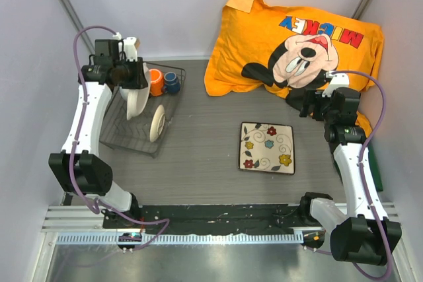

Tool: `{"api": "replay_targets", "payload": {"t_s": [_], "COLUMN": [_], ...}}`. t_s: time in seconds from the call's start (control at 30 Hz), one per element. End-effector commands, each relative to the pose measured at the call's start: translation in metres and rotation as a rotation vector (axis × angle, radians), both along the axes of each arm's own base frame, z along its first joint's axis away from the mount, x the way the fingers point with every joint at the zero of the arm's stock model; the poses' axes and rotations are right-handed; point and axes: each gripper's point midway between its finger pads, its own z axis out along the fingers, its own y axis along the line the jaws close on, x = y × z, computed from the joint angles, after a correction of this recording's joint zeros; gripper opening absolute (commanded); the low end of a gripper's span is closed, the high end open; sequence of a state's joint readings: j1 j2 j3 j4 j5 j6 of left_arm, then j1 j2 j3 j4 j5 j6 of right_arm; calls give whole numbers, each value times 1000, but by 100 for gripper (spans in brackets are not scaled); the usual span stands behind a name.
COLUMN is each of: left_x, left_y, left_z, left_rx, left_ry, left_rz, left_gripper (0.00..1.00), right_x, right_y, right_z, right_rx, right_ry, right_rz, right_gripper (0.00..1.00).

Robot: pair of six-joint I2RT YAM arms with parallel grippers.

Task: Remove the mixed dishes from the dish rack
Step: Pick up the plate from the dish rack.

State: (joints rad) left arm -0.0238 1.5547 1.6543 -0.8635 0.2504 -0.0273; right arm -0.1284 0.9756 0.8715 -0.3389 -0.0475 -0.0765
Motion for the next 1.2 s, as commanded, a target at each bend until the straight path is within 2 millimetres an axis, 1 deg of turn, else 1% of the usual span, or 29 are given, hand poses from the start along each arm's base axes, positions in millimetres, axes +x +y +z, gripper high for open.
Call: {"api": "replay_targets", "payload": {"t_s": [0.0, 0.23, 0.4, 0.43, 0.5, 0.53, 0.6, 0.63, 0.67, 0.7, 0.73, 0.8, 0.87, 0.9, 0.93, 0.97, 1.0, 1.03, 1.07, 1.1, 1.13, 1.17], "left_x": [1, -13, -28, -32, -37, -44, -48, -55, -57, -57, -61, -64, -64, -67, -64, -64, -68, -67, -65, -73, -74, -72], "left_y": [0, -7, -23, -31, -40, -52, -60, -72, -77, -78, -90, -102, -109, -119, -121, -126, -137, -142, -144, -159, -165, -167], "left_z": [89, 121, 139, 140, 141, 145, 148, 153, 154, 156, 158, 159, 156, 156, 157, 152, 151, 154, 147, 147, 146, 144], "left_rx": [4, -20, -52, -59, -58, -60, -47, -25, -19, -4, -5, 7, 21, 20, 27, 34, 34, 39, 68, 93, 114, 151], "left_ry": [-274, -359, -415, -421, -429, -443, -460, -485, -494, -505, -514, -527, -532, -536, -553, -551, -557, -586, -586, -611, -629, -650], "left_rz": [-21, -58, -122, -147, -164, -193, -198, -243, -253, -240, -267, -284, -292, -310, -298, -303, -326, -326, -312, -357, -365, -341], "left_gripper": [0, 0, 0, 0, 0, 0, 0, 0, 0, 0, 0, 0, 0, 0, 0, 0, 0, 0, 0, 0, 0, 0], "right_x": [5, 5, 5, 5, 6, 5, 5, 6, 6, 6, 6, 5, 6, 6, 6, 6, 6, 6, 5, 6, 6, 7], "right_y": [-1, -1, -1, 0, -1, -1, 0, -1, -1, -1, -1, -1, -2, -2, -2, -3, -3, -3, -2, -3, -3, -4], "right_z": [21, 19, 19, 19, 19, 19, 18, 18, 18, 18, 18, 18, 18, 17, 16, 17, 17, 17, 18, 17, 16, 15], "right_rx": [-11, -9, -8, -9, -9, -9, -10, -10, -9, -10, -10, -12, -12, -13, -13, -16, -15, -16, -15, -15, -15, -17], "right_ry": [-50, -44, -44, -46, -44, -44, -41, -42, -41, -39, -42, -40, -40, -39, -34, -37, -35, -38, -39, -36, -34, -31], "right_rz": [9, 10, 9, 13, 10, 10, 10, 9, 10, 7, 7, 6, 6, 5, 4, 0, -2, -2, 1, -1, -2, -6], "right_gripper": [100, 100, 100, 100, 100, 100, 100, 99, 100, 99, 100, 100, 100, 100, 100, 100, 100, 100, 100, 100, 100, 99]}}
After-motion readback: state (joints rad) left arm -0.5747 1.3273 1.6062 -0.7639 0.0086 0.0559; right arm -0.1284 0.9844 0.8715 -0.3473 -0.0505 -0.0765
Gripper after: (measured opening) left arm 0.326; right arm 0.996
